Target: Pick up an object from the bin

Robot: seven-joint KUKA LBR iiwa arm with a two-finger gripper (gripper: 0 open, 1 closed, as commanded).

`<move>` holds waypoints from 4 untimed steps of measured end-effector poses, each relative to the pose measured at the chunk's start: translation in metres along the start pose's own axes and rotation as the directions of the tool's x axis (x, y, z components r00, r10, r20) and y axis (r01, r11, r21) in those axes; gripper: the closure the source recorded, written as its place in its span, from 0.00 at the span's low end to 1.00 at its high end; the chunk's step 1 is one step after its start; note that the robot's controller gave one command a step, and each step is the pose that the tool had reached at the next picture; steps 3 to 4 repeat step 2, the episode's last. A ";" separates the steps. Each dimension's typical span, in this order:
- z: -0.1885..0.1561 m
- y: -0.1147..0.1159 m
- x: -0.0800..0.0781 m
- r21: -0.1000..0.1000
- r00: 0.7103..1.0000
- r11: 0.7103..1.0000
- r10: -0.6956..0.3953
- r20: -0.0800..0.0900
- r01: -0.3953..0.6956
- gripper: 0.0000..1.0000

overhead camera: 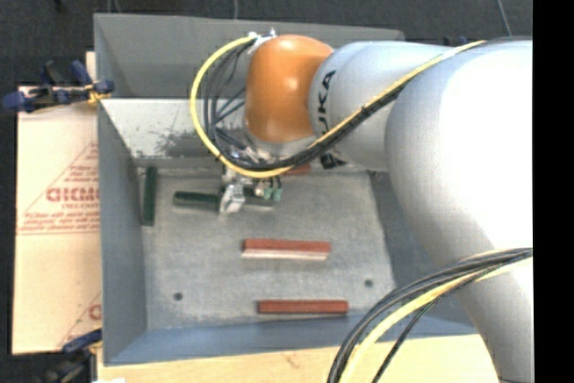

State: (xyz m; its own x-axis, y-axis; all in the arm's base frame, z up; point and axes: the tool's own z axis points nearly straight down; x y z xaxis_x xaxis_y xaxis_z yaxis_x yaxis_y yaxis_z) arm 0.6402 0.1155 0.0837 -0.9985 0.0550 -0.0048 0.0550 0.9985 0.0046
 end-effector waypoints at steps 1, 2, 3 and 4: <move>-0.016 -0.001 0.002 0.003 1.000 1.000 0.000 -0.007 0.000 1.00; -0.037 -0.001 0.001 0.003 1.000 1.000 0.000 -0.003 0.000 1.00; -0.037 -0.001 0.001 0.003 1.000 1.000 0.000 -0.003 0.000 1.00; -0.037 -0.001 0.001 0.003 1.000 1.000 0.000 -0.003 0.000 1.00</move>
Offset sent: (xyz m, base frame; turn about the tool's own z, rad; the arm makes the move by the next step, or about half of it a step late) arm -0.0001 0.0000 0.0320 0.0000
